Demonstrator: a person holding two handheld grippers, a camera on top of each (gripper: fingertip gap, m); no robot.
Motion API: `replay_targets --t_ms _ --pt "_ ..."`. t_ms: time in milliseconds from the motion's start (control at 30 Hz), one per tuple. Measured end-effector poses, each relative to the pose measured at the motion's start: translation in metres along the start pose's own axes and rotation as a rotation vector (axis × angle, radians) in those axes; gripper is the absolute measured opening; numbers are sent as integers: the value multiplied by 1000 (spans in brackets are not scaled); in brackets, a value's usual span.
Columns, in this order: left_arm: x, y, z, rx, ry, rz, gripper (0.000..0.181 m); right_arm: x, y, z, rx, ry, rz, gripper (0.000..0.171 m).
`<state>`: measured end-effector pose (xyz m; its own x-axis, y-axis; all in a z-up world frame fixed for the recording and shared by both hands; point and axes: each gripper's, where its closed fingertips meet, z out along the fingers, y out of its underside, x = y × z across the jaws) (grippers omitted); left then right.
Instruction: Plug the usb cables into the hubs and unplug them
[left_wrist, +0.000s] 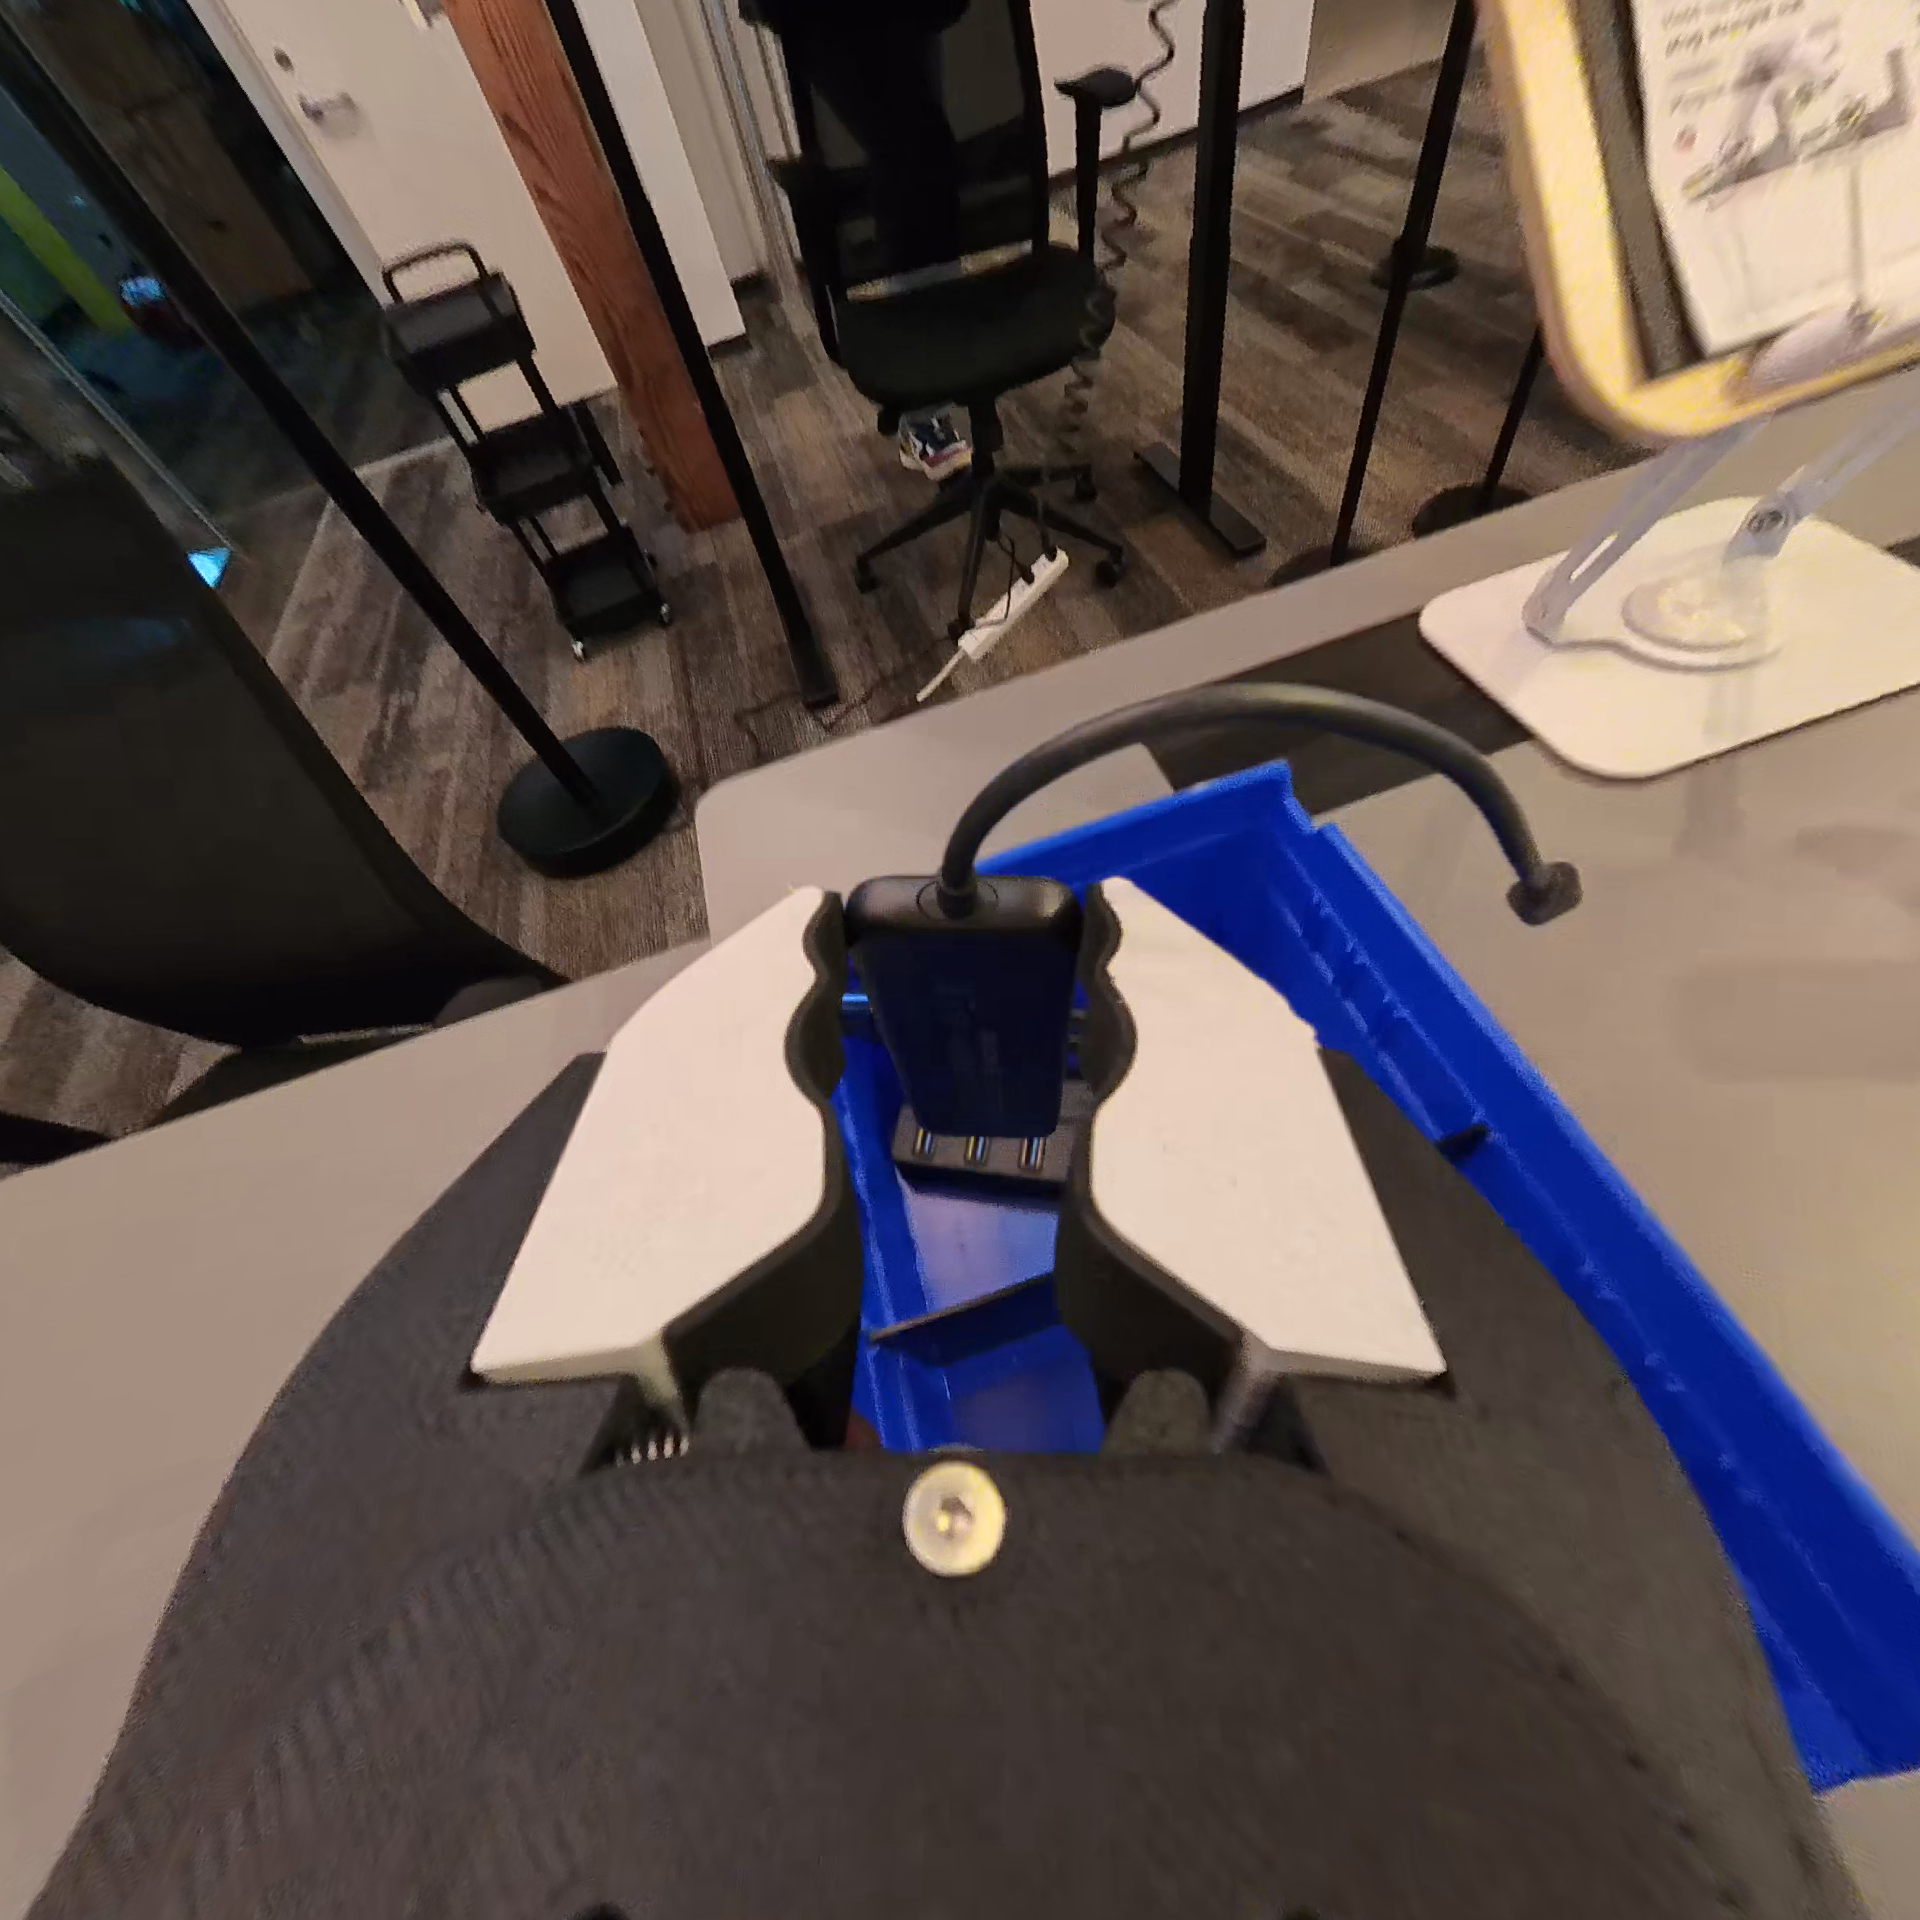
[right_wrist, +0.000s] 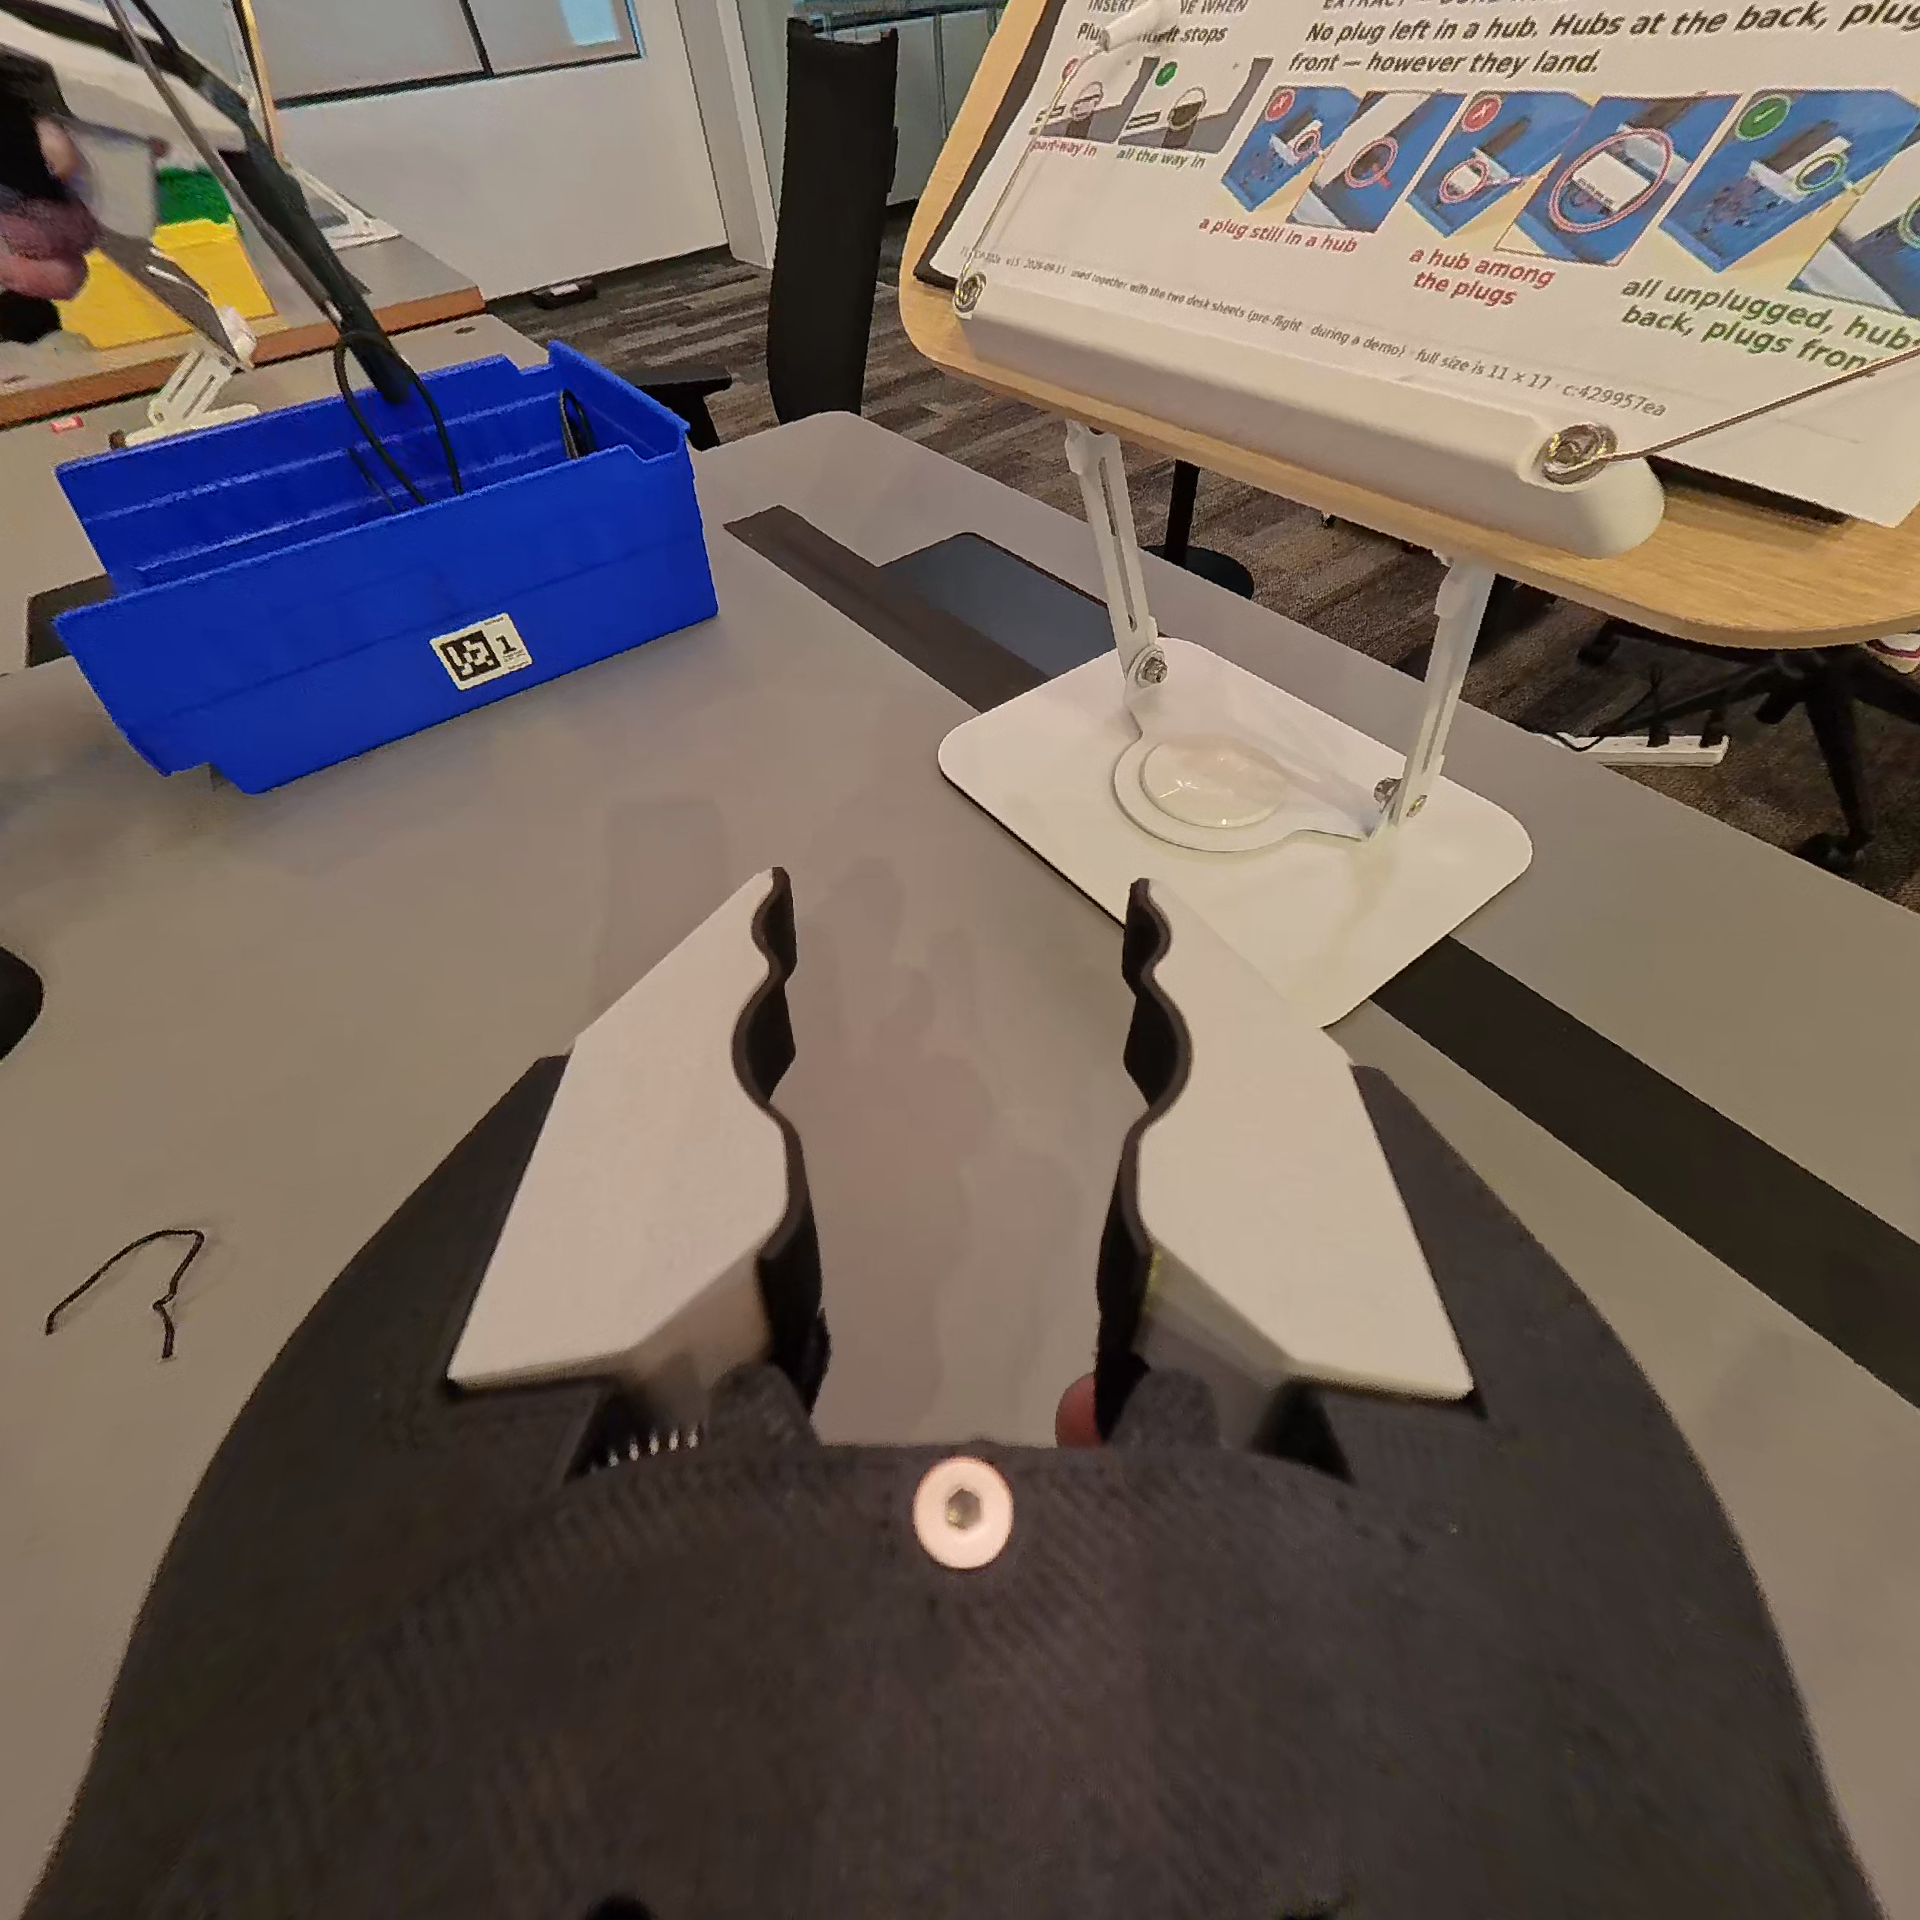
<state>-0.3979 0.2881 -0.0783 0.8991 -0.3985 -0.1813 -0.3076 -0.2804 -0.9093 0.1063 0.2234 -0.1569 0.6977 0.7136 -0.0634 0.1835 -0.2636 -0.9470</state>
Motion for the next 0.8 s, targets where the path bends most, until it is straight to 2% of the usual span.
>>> replay_targets --t_ms 167,433,700,800 --pt "29 -56 -13 111 46 44 43 -3 -8 -4 21 -4 -11 62" --pt "148 -131 -22 282 272 125 43 -22 -30 -12 71 -17 -90 65" --pt "265 -154 -6 386 550 121 43 -53 -48 -15 130 -90 -138 66" --pt "309 -160 -8 450 711 132 43 -67 -51 -12 152 -138 -144 66"
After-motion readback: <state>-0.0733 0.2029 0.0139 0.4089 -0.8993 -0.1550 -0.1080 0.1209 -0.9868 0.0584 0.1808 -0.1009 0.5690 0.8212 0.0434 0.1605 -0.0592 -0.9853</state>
